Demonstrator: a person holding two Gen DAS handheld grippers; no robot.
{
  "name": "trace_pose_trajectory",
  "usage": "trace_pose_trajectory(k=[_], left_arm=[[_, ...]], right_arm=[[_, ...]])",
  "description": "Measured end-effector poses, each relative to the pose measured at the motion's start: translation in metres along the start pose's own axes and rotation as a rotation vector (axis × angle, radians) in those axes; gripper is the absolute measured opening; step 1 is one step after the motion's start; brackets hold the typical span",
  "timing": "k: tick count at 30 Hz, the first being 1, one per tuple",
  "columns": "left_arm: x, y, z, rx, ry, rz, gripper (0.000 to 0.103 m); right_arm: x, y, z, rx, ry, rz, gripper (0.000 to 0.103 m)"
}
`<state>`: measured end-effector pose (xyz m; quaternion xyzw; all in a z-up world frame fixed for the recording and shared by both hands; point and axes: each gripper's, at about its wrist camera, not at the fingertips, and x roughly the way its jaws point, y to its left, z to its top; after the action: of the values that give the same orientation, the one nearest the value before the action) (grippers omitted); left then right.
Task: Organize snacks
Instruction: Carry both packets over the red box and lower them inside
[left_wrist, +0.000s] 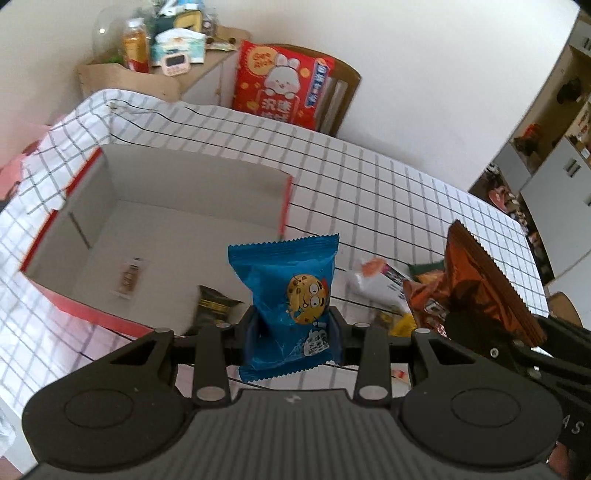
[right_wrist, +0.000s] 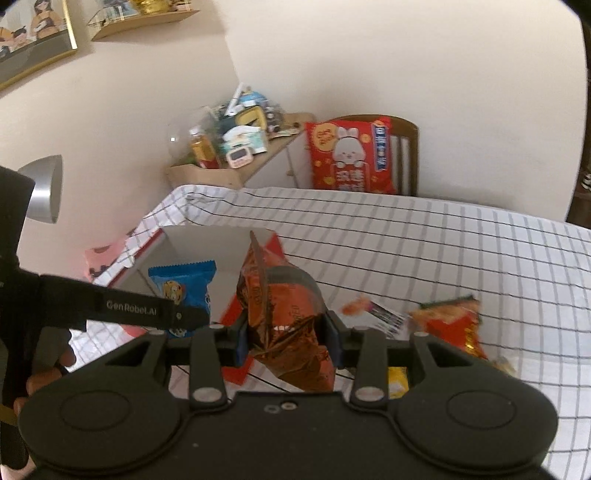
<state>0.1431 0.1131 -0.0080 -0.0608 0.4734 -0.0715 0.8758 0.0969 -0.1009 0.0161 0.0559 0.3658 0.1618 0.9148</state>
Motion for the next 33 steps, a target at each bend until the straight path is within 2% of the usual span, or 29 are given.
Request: trace_pose_trajectory(k=[9,17,25,33], left_arm=[[-0.006,0.046,0.017,-0.034,-0.029,0.058,0.037],[-0.001,0.091,0.036,-0.078,-0.04,0.122,0.037],[0.018,0.135,0.051,-0.13,-0.035,0.169,0.037],[0.052,0.169,0.061,-0.154,0.002,0.21,0.038]], right_arm=[[0.04,0.047,0.026,-0.049,0.026,0.052,0.039],[0.081,0.074,0.04,-0.071,0.042,0.075,0.039],[0.127,0.096,0.057,-0.101,0.062,0.098,0.039],[0.173,0.102,0.055,-0.092,0.126,0.104,0.039]])
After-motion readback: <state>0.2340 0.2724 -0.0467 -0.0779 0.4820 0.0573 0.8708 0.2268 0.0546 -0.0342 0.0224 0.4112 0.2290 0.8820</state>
